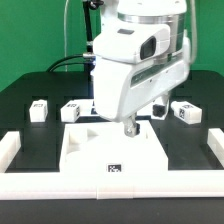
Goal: Assemble one leg
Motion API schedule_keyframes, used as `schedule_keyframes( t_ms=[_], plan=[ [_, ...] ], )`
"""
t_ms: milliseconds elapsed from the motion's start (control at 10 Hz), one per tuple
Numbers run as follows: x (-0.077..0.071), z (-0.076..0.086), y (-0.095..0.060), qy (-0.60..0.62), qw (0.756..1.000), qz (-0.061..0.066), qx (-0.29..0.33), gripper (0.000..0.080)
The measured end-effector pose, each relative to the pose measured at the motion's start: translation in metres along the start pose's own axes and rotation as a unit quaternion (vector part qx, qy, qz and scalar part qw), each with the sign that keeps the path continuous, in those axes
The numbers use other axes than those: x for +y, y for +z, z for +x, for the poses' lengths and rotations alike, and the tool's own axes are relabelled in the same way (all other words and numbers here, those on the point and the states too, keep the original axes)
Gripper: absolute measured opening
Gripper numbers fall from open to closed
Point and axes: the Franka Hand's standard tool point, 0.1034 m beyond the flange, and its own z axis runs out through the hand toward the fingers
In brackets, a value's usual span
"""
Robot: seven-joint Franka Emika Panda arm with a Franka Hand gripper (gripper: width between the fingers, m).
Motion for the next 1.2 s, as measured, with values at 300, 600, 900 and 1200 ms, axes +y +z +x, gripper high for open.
schedule_keyframes(
  t_ms=[300,600,900,1200],
  plan=[
    [-0.017,-0.027,0.011,-0.103,0.994,0.026,-0.015,0.0650],
    [-0.020,-0.033,0.012,-0.118,0.992,0.035,-0.018,0.0650],
    [-0.024,-0.039,0.013,-0.125,0.992,0.027,-0.010,0.0650],
    [-0.046,-0.084,0.026,-0.236,0.971,0.026,0.011,0.0650]
  ],
)
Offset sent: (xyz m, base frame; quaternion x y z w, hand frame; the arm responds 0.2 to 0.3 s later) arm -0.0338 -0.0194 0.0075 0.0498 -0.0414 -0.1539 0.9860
